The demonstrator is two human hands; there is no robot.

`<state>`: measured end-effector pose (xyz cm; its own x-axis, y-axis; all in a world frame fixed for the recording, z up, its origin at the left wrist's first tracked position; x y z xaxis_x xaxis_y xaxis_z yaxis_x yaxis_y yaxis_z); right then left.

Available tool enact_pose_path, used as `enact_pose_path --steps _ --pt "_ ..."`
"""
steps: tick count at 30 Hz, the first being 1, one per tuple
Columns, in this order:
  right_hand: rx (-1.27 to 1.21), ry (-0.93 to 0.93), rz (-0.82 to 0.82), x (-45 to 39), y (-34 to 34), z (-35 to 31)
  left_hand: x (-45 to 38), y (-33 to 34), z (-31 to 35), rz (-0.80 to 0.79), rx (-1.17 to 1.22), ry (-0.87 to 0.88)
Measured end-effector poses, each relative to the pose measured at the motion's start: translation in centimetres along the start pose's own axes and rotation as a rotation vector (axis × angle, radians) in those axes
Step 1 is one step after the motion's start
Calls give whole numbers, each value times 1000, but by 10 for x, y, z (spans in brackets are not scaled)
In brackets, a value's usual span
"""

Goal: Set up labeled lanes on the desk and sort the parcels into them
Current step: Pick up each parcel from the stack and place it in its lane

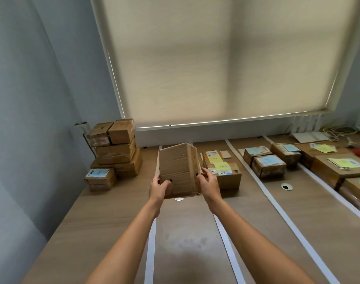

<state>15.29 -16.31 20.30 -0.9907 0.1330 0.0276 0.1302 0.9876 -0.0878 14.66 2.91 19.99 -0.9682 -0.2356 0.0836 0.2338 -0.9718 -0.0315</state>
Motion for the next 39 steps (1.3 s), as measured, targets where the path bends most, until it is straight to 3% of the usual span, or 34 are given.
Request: enact_pose_path --steps 8,14,17,22,27,33,36,39 --pt "3 111 -56 -21 3 27 -26 22 -12 -41 -82 -36" --pt "-5 147 -172 -34 8 35 -36 41 -44 -67 7 -119" --pt "8 109 -109 -39 -3 36 -37 56 -53 -132 18 -132" --pt "-38 83 -46 -43 -37 34 -29 98 -43 -313 115 -102" --pt "-164 41 -20 -47 -86 27 -21 151 -37 -347 128 -145" --pt "-162 -66 -31 -53 -163 18 0 208 -24 -211 313 -111" --pt "-3 -141 69 -57 -208 10 13 239 -24 -206 374 -119" --pt "135 -104 110 -65 -240 12 26 266 -22 -217 426 -114"
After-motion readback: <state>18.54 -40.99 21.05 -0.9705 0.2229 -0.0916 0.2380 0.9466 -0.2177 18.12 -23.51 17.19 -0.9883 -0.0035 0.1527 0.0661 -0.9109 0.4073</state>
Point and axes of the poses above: each hand's wrist, its own x-axis away from the middle knuckle, its own y-axis out of the palm, z = x × y, the point moved 8 cm from there along -x, towards the middle knuckle, and after that the axes turned 3 degrees about x, right-handed, at the moved point
